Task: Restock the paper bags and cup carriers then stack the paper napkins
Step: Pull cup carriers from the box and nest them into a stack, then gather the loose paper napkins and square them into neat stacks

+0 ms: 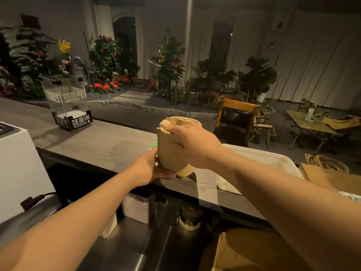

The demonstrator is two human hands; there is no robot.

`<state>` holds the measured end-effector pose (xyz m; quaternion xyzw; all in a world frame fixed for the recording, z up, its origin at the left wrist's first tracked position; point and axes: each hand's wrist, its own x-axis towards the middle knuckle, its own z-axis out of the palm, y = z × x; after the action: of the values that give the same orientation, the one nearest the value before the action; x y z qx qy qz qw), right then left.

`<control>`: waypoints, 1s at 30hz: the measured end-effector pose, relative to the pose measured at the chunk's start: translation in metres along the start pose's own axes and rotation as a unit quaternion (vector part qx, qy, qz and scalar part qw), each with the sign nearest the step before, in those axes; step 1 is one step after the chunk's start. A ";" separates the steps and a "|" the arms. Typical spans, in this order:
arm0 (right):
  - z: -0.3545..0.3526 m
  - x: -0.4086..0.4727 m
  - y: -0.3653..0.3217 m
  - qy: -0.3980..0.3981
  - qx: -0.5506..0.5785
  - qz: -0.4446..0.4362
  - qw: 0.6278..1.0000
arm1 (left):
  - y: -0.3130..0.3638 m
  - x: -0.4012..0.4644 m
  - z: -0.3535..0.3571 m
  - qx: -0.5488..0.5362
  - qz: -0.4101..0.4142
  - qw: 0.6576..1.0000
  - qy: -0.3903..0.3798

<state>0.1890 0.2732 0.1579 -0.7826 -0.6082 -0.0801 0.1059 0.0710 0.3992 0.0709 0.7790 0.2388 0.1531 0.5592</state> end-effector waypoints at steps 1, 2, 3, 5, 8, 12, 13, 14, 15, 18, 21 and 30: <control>-0.001 0.000 -0.001 -0.002 0.000 -0.001 1.000 | -0.001 0.001 0.001 -0.008 -0.001 1.000 -0.001; -0.003 -0.001 -0.001 -0.006 0.004 -0.001 1.000 | -0.001 -0.002 0.003 -0.022 -0.008 1.000 0.006; -0.004 -0.002 -0.001 -0.011 0.012 0.000 1.000 | 0.001 -0.005 0.004 -0.038 -0.020 0.999 0.013; -0.006 -0.007 0.000 -0.018 0.037 0.001 0.999 | 0.006 -0.011 0.007 -0.029 -0.033 0.998 0.037; -0.008 -0.027 0.001 0.019 0.078 -0.003 0.997 | 0.000 -0.023 0.012 0.037 -0.020 0.992 0.121; -0.015 -0.064 0.011 0.119 0.099 0.014 0.988 | -0.001 -0.063 0.032 0.056 0.070 0.960 0.267; -0.016 -0.079 0.013 0.139 0.109 0.028 0.984 | 0.000 -0.075 0.043 0.026 0.092 0.951 0.294; -0.017 -0.095 0.016 0.151 0.123 0.042 0.980 | 0.002 -0.087 0.055 -0.002 0.113 0.942 0.315; -0.016 -0.111 0.019 0.153 0.135 0.055 0.977 | 0.002 -0.098 0.068 -0.025 0.131 0.935 0.329; -0.009 -0.171 0.032 0.151 0.143 0.065 0.976 | 0.008 -0.125 0.113 -0.065 0.174 0.932 0.311; 0.001 -0.230 0.049 0.143 0.148 0.070 0.976 | 0.014 -0.146 0.160 -0.062 0.196 0.946 0.250; 0.037 -0.361 0.084 -0.013 0.179 0.242 0.954 | -0.003 -0.164 0.264 0.071 0.015 0.997 -0.003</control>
<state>0.1809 -0.0744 0.0249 -0.8756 -0.4063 0.0681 0.2520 0.0661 0.1000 -0.0136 0.8206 0.2352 0.1419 0.5012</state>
